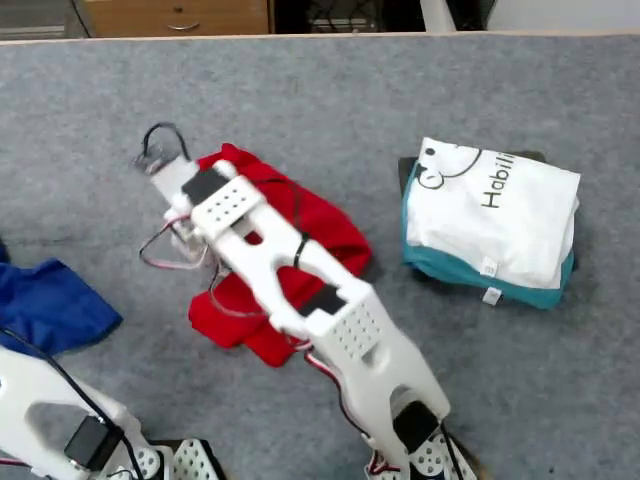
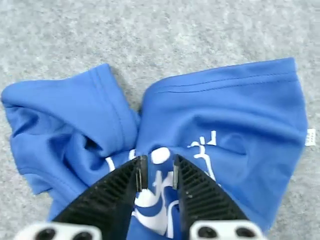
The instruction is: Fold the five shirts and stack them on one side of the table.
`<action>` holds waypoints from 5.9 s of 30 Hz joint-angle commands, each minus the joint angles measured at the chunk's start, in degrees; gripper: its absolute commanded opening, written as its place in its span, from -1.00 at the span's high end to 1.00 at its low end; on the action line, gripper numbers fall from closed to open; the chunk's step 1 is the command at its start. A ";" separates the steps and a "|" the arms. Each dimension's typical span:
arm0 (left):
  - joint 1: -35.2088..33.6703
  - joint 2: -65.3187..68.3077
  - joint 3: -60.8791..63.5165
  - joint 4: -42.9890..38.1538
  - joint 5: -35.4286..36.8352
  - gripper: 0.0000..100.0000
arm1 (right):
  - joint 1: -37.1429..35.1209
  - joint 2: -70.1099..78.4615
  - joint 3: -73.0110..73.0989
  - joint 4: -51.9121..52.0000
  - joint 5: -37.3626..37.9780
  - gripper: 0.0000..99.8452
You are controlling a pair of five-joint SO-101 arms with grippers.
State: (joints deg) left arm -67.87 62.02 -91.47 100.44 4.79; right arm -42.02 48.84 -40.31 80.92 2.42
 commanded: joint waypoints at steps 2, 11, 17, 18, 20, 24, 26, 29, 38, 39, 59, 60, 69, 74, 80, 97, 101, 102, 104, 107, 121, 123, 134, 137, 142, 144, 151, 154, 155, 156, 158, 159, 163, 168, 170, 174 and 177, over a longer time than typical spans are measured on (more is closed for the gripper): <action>-0.22 -1.05 -2.86 0.44 -0.35 0.78 | 2.11 0.66 -14.46 5.63 -0.53 0.88; -0.22 -0.79 -2.42 0.35 -0.35 0.78 | -1.49 1.54 -39.52 14.59 -0.97 0.97; 0.13 -0.79 -2.24 0.35 -0.35 0.78 | -13.45 0.57 -56.04 14.86 -0.79 0.97; 0.13 -0.79 -2.24 0.35 -0.35 0.78 | -15.82 -1.80 -55.52 14.51 -0.88 0.97; 0.13 -0.79 -2.24 0.35 -0.35 0.78 | -20.75 -7.69 -54.46 12.31 -0.62 0.97; -0.40 -0.79 -2.24 0.35 -0.35 0.78 | -21.36 -14.55 -52.97 0.53 -0.97 0.97; -0.66 -0.79 -2.24 0.35 -0.44 0.78 | -16.97 -15.60 -50.07 -1.49 -0.97 0.97; -0.75 -0.79 -2.24 0.35 -0.44 0.78 | -6.77 -15.16 -40.57 -1.49 -0.97 0.97; -0.75 -0.79 -2.24 0.35 -0.44 0.78 | 19.52 -7.34 -7.69 4.57 -0.53 0.97; -0.66 -0.79 -2.24 0.35 -0.97 0.77 | 21.27 -7.08 -6.64 7.21 -0.53 0.97; 4.70 -2.37 -2.77 0.53 -17.14 0.77 | 20.75 -34.07 9.80 19.60 30.59 0.14; 5.05 -3.34 -2.33 0.53 -17.41 0.77 | 19.78 -35.65 8.40 18.55 30.95 0.14; 11.82 -8.70 -0.04 0.53 -16.18 0.77 | 10.64 -25.63 -6.99 1.85 20.22 0.14; 13.85 -8.62 8.22 0.44 -9.49 0.77 | 10.64 -6.73 -13.58 -12.13 15.12 0.14; 13.85 -7.03 14.37 0.26 -3.16 0.77 | 10.64 19.21 -32.48 -22.07 8.88 0.14; 8.31 -5.10 13.76 0.35 -3.25 0.77 | 10.90 36.00 -52.44 -17.49 8.62 0.93; 8.22 -5.10 13.76 0.35 -3.25 0.77 | 11.87 36.18 -52.44 -21.10 8.35 0.93; 8.22 -5.10 13.85 0.35 -3.25 0.77 | 12.22 36.18 -52.44 -21.71 8.35 0.93; 8.22 -5.10 13.85 0.35 -3.25 0.77 | 12.84 36.18 -52.53 -22.59 8.35 0.94; 8.31 -5.01 13.85 0.35 -3.25 0.78 | 13.10 36.18 -52.53 -23.56 8.35 0.96; 7.96 -4.57 13.76 0.26 -3.25 0.78 | 14.95 30.73 -55.69 -21.19 6.77 0.96; 8.04 -3.52 13.32 0.26 -3.25 0.78 | 14.95 28.18 -55.69 -21.19 5.36 0.96; 10.59 -2.46 13.76 0.44 -5.98 0.78 | 15.21 6.37 -55.60 -7.56 5.10 0.96; 11.30 -2.55 13.23 0.44 -6.07 0.78 | 15.12 -0.84 -55.52 0.79 5.10 0.96; 14.37 -7.91 13.85 0.62 -11.96 0.77 | 15.21 -5.58 -55.52 16.53 5.54 0.96; 15.25 -12.84 15.96 0.62 -14.59 0.77 | 15.91 -5.41 -55.08 20.57 5.54 0.96; 18.95 -37.10 36.26 0.62 -24.79 0.77 | 23.30 3.91 -45.67 12.31 5.54 0.96; 20.44 -50.64 51.38 0.62 -28.57 0.69 | 25.41 10.95 -46.46 4.57 5.54 0.96; 21.14 -55.12 57.45 0.53 -30.15 0.67 | 25.93 13.41 -47.08 1.76 5.54 0.96; 22.29 -59.78 63.69 0.44 -32.09 0.66 | 26.20 15.87 -47.78 -1.05 5.45 0.96; 25.54 -68.48 76.70 0.26 -37.27 0.66 | 26.37 21.05 -48.75 -6.24 5.19 0.96; 27.30 -72.88 82.42 0.18 -40.00 0.66 | 26.20 23.52 -49.36 -8.09 5.19 0.96; 34.95 -87.56 102.55 0.18 -50.81 0.65 | 25.05 32.22 -55.60 -10.37 5.19 0.96; 49.63 -100.92 114.86 0.18 -55.30 0.65 | 26.37 34.77 -55.52 -9.58 5.19 0.96; 56.40 -101.98 115.30 0.00 -55.03 0.65 | 27.43 34.07 -55.52 -8.97 5.10 0.96; 69.14 -98.55 118.11 -3.16 -47.91 0.65 | 28.66 32.84 -55.52 -8.97 4.75 0.96; 73.54 -92.13 120.31 -7.03 -42.29 0.59 | 29.19 32.66 -55.52 -9.05 1.41 0.96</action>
State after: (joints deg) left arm 1.14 -34.15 27.91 96.48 -42.77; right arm -14.77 84.00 -93.58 71.78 6.11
